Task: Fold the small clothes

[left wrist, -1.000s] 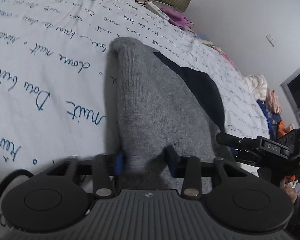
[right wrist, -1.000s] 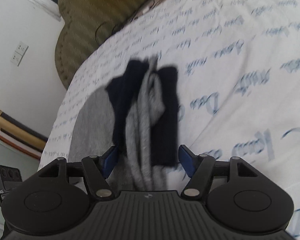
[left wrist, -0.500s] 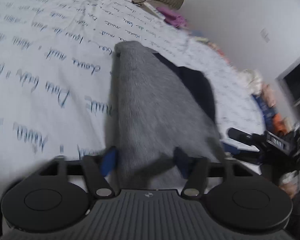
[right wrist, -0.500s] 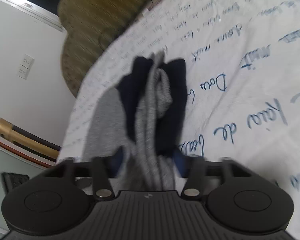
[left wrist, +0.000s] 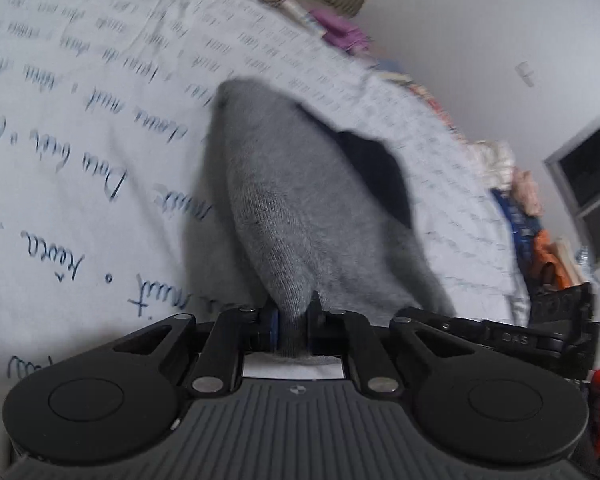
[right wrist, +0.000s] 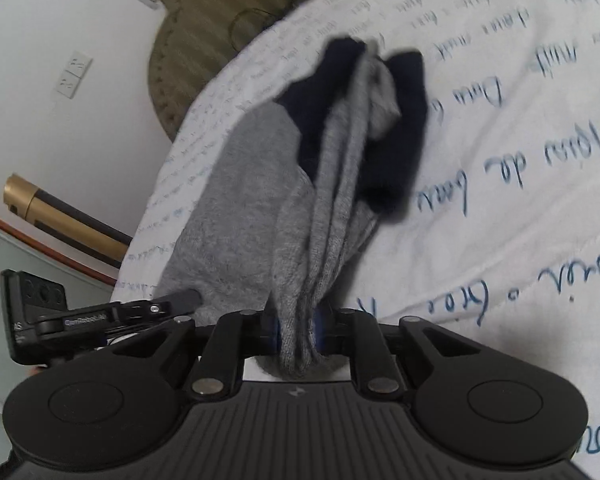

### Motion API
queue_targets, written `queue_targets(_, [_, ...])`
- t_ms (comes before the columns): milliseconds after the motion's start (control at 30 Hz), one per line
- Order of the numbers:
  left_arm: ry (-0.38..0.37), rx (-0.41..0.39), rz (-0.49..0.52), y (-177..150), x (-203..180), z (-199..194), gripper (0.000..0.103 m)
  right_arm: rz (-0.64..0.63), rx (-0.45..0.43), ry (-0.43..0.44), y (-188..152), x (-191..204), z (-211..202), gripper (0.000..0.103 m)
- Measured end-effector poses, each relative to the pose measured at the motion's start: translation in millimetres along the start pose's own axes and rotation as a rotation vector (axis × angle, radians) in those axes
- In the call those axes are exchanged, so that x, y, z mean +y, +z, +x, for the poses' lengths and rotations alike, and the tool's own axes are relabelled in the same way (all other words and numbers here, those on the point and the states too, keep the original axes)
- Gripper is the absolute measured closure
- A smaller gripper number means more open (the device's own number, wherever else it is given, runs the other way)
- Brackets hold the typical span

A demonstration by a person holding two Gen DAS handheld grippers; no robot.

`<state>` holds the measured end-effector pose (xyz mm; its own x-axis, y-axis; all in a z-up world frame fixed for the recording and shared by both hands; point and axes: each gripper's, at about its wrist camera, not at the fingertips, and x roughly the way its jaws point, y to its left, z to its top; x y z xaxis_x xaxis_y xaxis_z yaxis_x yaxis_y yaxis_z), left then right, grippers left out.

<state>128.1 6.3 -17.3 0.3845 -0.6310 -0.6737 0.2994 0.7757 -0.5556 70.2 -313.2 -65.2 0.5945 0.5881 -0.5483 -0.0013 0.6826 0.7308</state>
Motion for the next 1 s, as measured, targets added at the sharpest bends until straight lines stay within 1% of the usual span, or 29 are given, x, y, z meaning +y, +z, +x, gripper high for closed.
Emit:
queue_targets(100, [-0.049,-0.008,0.046,-4.7,-11.2,-26.0,0.093,-0.024,-0.03,0.047,-2.7,9.9,-22.9,0.088])
queue_targets(167, [-0.06,0.017,0.071,-16.5,-12.3,-30.9,0.093,-0.05,-0.026,0.058,-10.6,14.9,-37.3,0.088])
queue_targets(233, [-0.038,0.058,0.085,-32.6,-5.1,-22.2,0.093,-0.049,-0.017,0.062,-22.1,12.8,-43.0,0.088])
queue_targets(300, [0.011,0.105,0.051,-46.5,10.6,-2.9,0.091,-0.013,0.001,0.052,-34.8,-0.5,-39.7,0.088])
queue_targets(333, [0.034,0.116,0.04,-51.9,17.1,5.7,0.089,0.013,0.015,0.041,-41.5,-9.6,-33.4,0.087])
queue_targets(367, [0.031,0.109,0.017,-55.4,23.5,8.5,0.086,0.034,0.028,0.031,-47.4,-17.4,-26.8,0.085])
queue_targets(400, [0.024,0.097,0.002,-55.5,25.2,5.8,0.08,0.053,0.036,0.021,-52.9,-23.7,-21.0,0.085])
queue_targets(433, [0.025,0.085,0.002,-53.4,24.2,-0.4,0.073,0.071,0.025,0.031,-55.9,-28.1,-20.7,0.085])
queue_targets(467, [0.036,0.056,0.015,-51.4,21.5,-11.1,0.071,0.09,0.01,0.047,-54.9,-29.7,-25.1,0.08])
queue_targets(500, [0.072,0.007,0.043,-50.5,16.2,-23.8,0.069,0.096,-0.008,0.049,-51.7,-27.9,-32.6,0.078])
queue_targets(533, [0.12,-0.056,0.1,-50.2,7.3,-37.6,0.068,0.082,-0.042,0.039,-47.3,-24.1,-43.1,0.074])
queue_targets(567, [0.156,-0.115,0.166,-51.1,-3.9,-49.8,0.061,0.057,-0.086,0.024,-41.1,-18.8,-54.1,0.071])
queue_targets(600, [0.183,-0.172,0.223,-51.8,-14.0,-58.1,0.052,0.03,-0.132,0.007,-32.4,-12.0,-62.6,0.068])
queue_targets(633, [0.202,-0.23,0.269,-53.0,-24.2,-63.1,0.048,0.003,-0.179,-0.01,-22.1,-4.6,-68.7,0.062])
queue_targets(667, [0.215,-0.283,0.317,-55.7,-35.4,-63.4,0.039,-0.02,-0.217,-0.019,-12.3,2.9,-71.7,0.051])
queue_targets(700, [0.227,-0.318,0.371,-58.8,-48.7,-59.0,0.033,-0.038,-0.241,-0.019,-0.5,11.0,-69.5,0.046])
queue_targets(733, [0.245,-0.334,0.423,-63.0,-61.1,-49.6,0.032,-0.058,-0.253,-0.011,11.9,21.7,-61.5,0.038])
queue_targets(800, [0.258,-0.331,0.51,-76.3,-79.7,-24.9,0.032,-0.105,-0.243,0.012,32.6,40.4,-37.1,0.037])
queue_targets(833, [0.252,-0.316,0.536,-82.4,-83.6,-11.5,0.032,-0.119,-0.224,0.016,42.0,48.1,-20.6,0.037])
queue_targets(867, [0.243,-0.282,0.548,-87.1,-85.2,2.2,0.032,-0.132,-0.201,0.013,50.1,54.9,-2.8,0.038])
queue_targets(900, [0.235,-0.249,0.552,-91.9,-83.7,14.2,0.032,-0.159,-0.182,-0.008,56.2,59.5,13.8,0.039])
queue_targets(933, [0.242,-0.218,0.552,-95.8,-82.5,26.4,0.032,-0.201,-0.162,-0.054,61.4,62.9,31.2,0.038])
queue_targets(967, [0.266,-0.198,0.559,-101.7,-77.7,35.5,0.031,-0.236,-0.138,-0.122,65.3,62.2,48.4,0.039])
queue_targets(1000, [0.284,-0.19,0.574,-106.9,-74.6,43.9,0.029,-0.267,-0.111,-0.209,67.6,56.4,64.7,0.039])
